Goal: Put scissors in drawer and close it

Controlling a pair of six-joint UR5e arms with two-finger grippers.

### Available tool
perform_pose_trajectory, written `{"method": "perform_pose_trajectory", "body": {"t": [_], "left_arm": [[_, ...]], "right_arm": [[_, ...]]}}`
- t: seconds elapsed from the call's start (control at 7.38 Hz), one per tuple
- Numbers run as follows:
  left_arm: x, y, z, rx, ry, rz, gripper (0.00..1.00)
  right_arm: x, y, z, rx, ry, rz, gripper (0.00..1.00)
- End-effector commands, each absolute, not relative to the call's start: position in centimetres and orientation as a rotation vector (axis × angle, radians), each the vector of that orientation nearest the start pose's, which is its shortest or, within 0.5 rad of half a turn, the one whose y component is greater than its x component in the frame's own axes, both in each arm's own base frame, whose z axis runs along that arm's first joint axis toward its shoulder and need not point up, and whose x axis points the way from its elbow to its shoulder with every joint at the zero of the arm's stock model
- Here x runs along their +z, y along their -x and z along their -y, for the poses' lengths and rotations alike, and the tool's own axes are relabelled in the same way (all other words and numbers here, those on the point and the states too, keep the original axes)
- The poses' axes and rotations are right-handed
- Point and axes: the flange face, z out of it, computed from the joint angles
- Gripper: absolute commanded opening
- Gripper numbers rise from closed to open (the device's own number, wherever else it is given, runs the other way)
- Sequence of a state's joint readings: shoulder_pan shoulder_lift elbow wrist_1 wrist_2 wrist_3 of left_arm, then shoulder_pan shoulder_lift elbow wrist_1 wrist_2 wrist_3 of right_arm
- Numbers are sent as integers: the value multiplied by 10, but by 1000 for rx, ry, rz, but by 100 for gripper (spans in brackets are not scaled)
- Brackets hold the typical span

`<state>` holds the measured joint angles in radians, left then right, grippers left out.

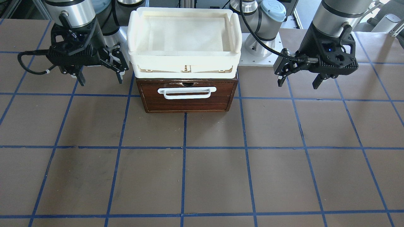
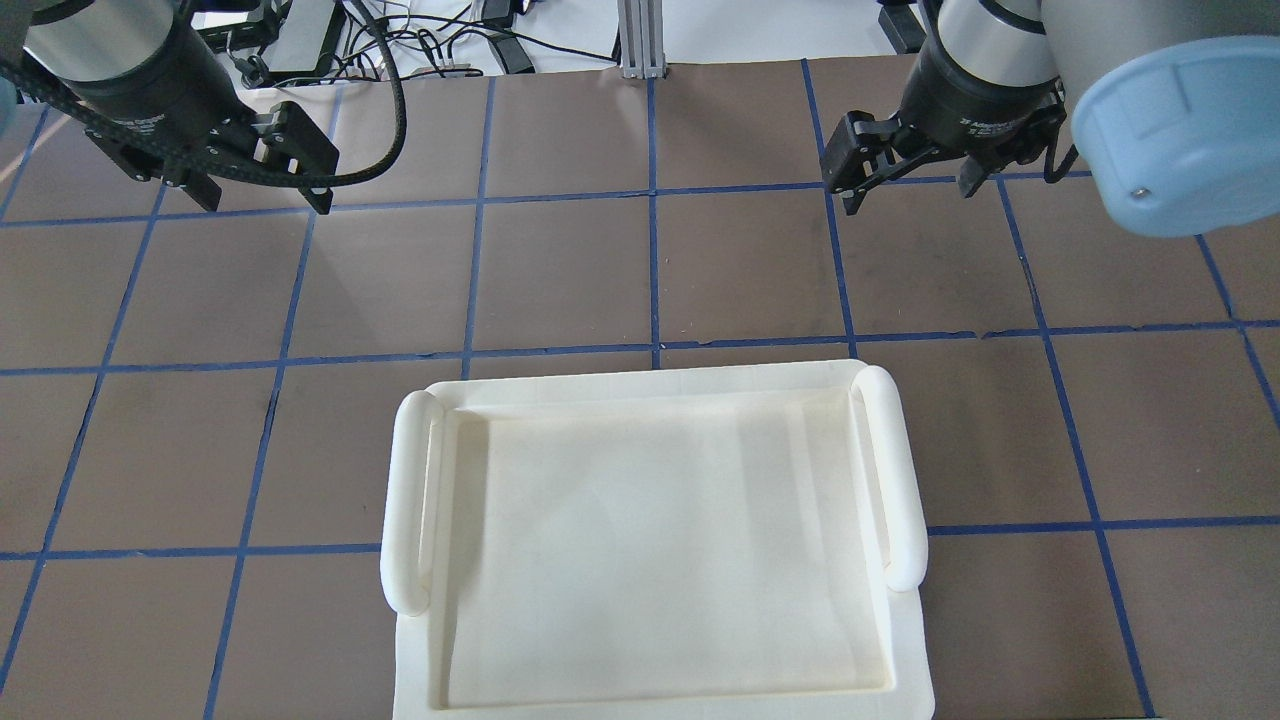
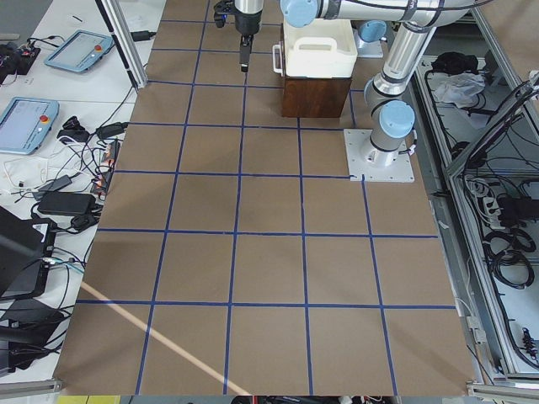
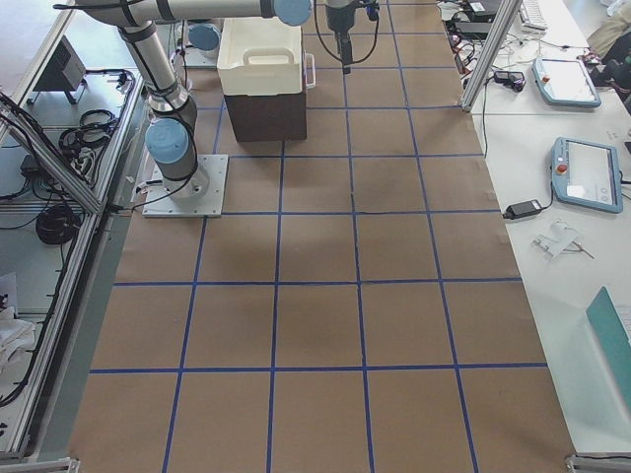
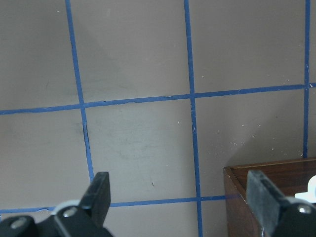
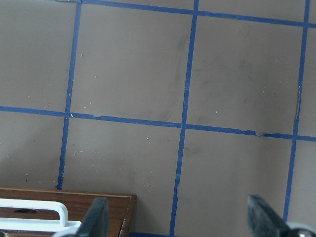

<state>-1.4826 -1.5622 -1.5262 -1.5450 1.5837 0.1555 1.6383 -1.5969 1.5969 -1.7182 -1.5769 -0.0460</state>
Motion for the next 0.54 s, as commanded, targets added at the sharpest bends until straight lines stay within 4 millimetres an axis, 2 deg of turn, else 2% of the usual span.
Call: {"method": "perform_pose_trajectory", "body": {"t": [0.0,0.41], "left_arm": [[516,89,504,-114,12,-3124,100],[516,88,501,-100,44,-3116,100]], "right_arm": [[503,-166,484,-232,177,-3133,100],[504,-166,485,-236,177,-3131,100]]}}
